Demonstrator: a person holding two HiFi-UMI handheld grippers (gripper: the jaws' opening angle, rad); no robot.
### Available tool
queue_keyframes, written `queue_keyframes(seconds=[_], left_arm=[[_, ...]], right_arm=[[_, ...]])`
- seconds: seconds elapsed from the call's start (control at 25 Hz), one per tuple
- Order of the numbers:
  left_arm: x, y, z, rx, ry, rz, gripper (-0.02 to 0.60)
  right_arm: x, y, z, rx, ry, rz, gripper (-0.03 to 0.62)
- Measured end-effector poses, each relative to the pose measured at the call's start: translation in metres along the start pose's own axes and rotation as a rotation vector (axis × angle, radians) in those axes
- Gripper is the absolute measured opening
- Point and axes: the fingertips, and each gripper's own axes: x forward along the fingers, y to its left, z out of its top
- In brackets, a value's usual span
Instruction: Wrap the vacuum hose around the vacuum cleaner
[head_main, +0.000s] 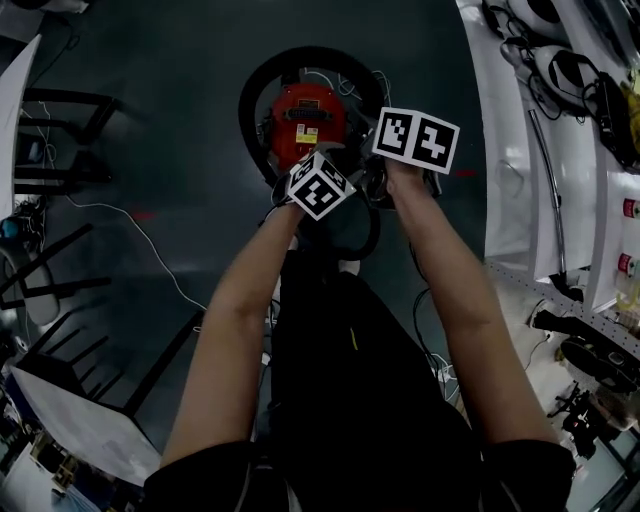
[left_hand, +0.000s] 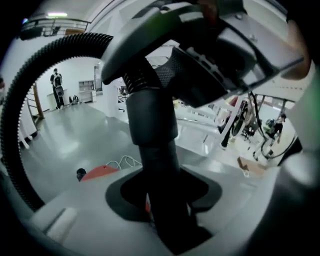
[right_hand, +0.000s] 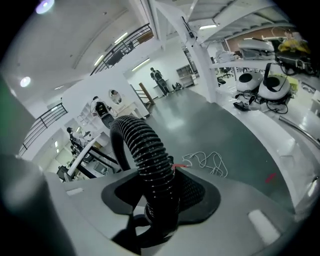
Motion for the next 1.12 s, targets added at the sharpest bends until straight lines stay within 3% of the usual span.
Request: queue_keyframes(seconds=[0.2,0.32,0.48,0.68,0.84,1.12], left_arm=[[0.004,-0.025,-0.014,0.027,0.105,-0.133,0.166],[0.009,-0.046,-0.014,0.036,0.144,-0.2,0.164],[0.013,-0.054,-0.006,-0.07,0.121,-0.223,0.163],[0.008,-0.063,0.006,-0.151,0.046,-0.284,0.166],[0.006,-0.067,-0.001,-0.146,0.051,-0.291,0.166],[-0.001,-0.093,-0.019,-0.063,0.078,-0.33,0.17]], right_arm=[[0.008,-0.009,-0.021,-0.077,0.053,0.035,0.186],[0.018,0.01,-0.034,-0.215,0.116,0.091,0.306],[0.022,0.012,-0.031,-0.41,0.149,0.041,0.299],[0.025,0.03,-0.03,-0.5,0.202,0.134,0.305],[0.022,0.043,-0.029,-0.624,0.234,0.159,0.307],[0.032,0.073,-0.029,-0.705,0.346,0.229,0.29]])
